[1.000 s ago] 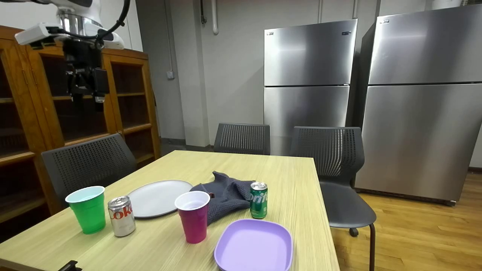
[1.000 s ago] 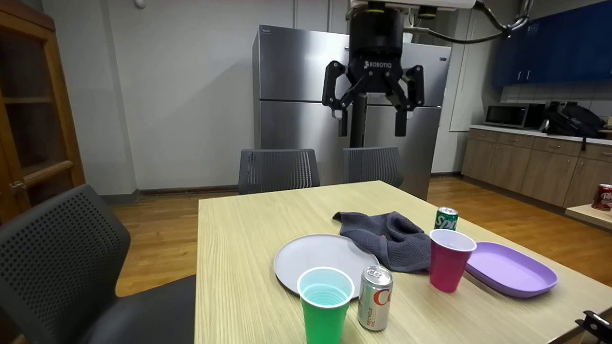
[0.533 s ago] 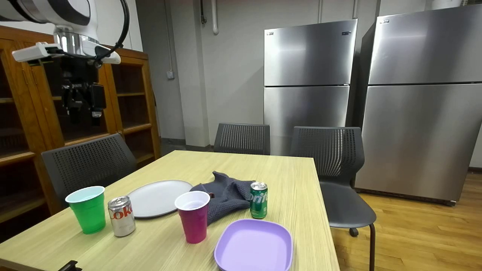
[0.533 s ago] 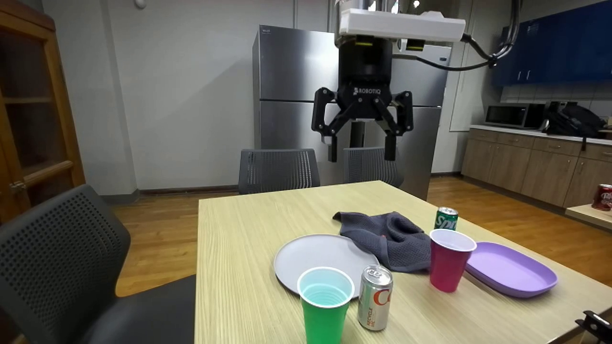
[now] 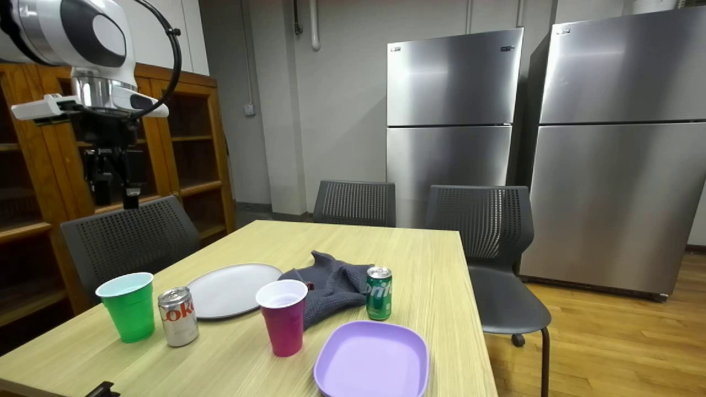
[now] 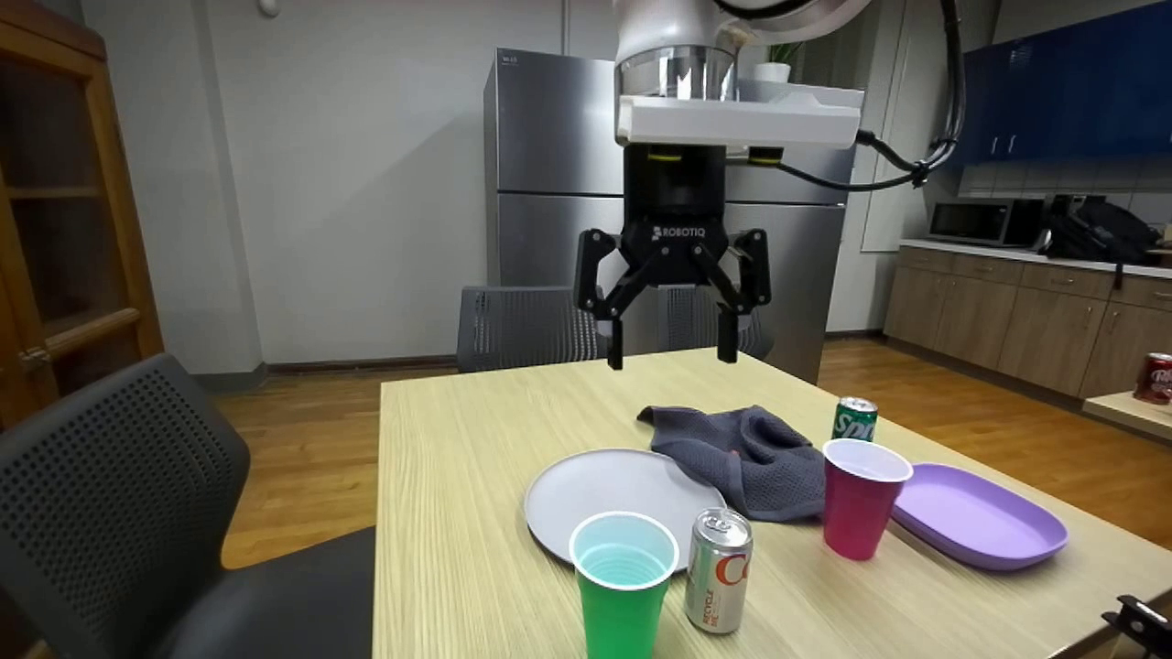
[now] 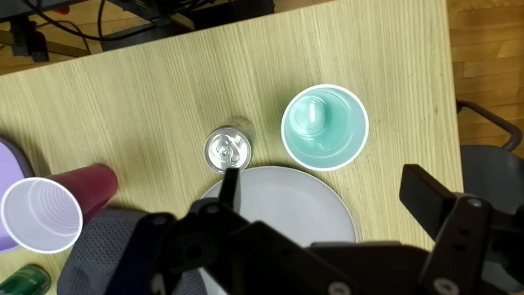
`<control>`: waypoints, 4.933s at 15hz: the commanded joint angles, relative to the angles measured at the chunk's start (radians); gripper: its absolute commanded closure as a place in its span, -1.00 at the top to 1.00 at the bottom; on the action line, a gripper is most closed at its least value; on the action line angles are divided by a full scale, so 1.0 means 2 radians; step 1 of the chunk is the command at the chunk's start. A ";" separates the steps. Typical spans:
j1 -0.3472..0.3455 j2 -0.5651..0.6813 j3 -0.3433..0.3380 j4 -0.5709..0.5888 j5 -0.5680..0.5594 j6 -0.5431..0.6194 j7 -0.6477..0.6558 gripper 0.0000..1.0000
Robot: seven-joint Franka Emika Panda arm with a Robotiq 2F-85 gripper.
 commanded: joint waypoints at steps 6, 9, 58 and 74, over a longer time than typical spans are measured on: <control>0.029 0.052 0.000 0.000 -0.035 0.038 0.077 1.00; 0.034 0.059 -0.002 -0.002 -0.040 0.041 0.084 1.00; 0.077 0.135 -0.054 -0.057 -0.135 0.155 0.280 1.00; 0.093 0.157 -0.054 -0.067 -0.134 0.179 0.320 1.00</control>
